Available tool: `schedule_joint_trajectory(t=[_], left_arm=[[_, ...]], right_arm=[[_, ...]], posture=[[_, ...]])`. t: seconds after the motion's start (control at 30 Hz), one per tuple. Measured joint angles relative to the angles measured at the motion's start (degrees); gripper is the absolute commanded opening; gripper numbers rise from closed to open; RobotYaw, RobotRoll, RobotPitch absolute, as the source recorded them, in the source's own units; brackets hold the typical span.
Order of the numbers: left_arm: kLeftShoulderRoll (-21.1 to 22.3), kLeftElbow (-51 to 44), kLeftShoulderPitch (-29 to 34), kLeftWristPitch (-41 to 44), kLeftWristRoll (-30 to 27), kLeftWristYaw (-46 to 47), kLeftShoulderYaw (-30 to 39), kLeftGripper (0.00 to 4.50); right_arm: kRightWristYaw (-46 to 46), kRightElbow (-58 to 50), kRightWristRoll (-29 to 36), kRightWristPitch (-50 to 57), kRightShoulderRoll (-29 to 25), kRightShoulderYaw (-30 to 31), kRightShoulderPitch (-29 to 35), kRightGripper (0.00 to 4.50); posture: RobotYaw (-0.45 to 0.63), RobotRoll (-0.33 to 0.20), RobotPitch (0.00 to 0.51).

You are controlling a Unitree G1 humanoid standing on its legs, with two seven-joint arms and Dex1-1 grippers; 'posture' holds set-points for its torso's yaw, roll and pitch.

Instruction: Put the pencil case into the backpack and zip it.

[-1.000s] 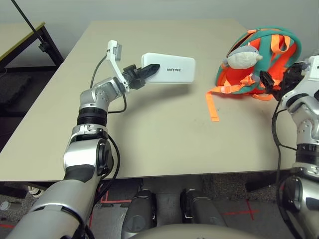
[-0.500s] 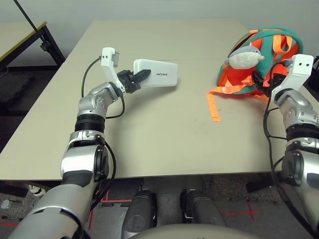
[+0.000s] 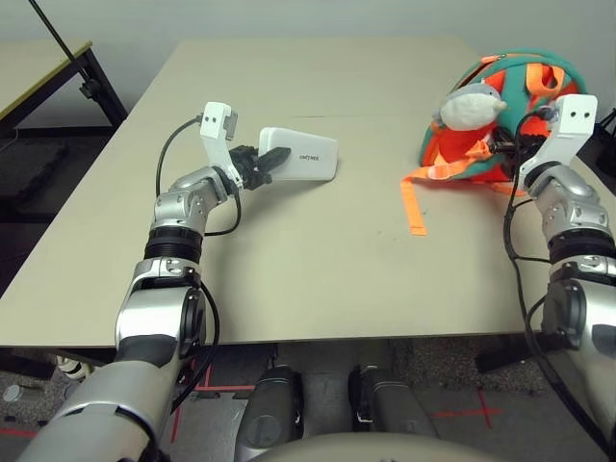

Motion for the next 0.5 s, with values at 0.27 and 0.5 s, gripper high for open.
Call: schedule_joint_trajectory(t=[0.27,0.5], left_arm=[[-0.10,1.35,-0.97,-1.08,0.51,-0.39,0.00,1.39],[-0.06,3.40,-2.04,-1.75,0.70,-0.84,-0.04,1.39]], right_arm=[[2.47,-25.78,7.32,14.50,-0.14,0.09,5.94,0.06],[2.99,-44.38,14.53,22.67,-0.16,-0.01,10.90,0.06]], posture=[[0.08,0.000,0.052],[0.05,0.000,0.060]])
